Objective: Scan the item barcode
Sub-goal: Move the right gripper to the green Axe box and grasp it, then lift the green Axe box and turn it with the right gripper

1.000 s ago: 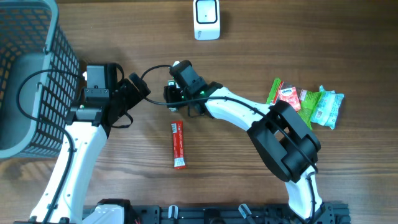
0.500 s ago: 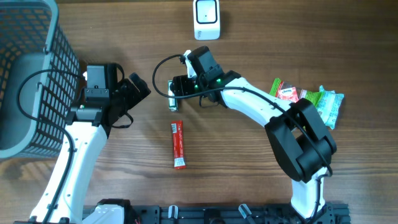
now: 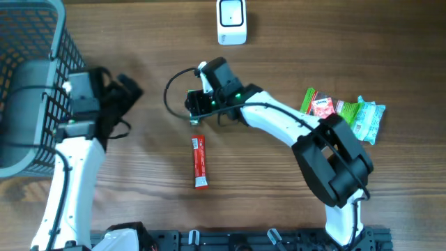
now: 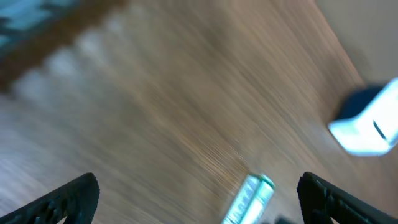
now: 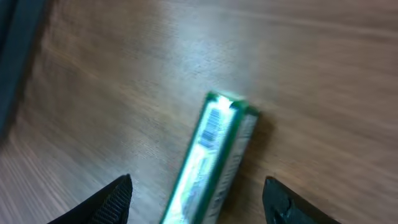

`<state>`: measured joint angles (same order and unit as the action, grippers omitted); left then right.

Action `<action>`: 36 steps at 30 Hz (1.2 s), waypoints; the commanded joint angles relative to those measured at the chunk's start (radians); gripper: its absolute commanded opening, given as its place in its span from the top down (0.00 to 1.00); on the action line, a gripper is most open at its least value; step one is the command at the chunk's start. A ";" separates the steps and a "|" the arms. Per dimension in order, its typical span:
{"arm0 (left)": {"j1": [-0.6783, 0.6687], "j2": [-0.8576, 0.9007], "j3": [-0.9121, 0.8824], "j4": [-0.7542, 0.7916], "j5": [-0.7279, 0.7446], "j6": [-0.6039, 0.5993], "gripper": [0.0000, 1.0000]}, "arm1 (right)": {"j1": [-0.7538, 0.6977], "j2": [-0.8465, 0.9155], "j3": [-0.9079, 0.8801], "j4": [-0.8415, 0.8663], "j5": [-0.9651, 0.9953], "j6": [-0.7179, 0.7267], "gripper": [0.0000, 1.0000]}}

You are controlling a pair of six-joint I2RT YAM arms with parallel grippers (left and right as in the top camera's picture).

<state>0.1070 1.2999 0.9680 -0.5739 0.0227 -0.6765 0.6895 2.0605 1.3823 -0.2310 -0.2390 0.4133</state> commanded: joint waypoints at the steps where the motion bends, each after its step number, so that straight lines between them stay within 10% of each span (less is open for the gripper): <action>1: 0.090 0.006 0.002 -0.027 -0.006 -0.039 0.00 | 0.038 0.014 -0.003 0.020 0.094 -0.021 0.32; 36: -0.065 0.061 0.001 -0.059 -0.095 0.017 0.00 | 0.044 0.126 -0.003 0.113 0.161 0.012 0.45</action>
<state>0.0448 1.3560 0.9680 -0.6361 -0.0551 -0.6712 0.7345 2.1490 1.3823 -0.1207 -0.1028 0.4152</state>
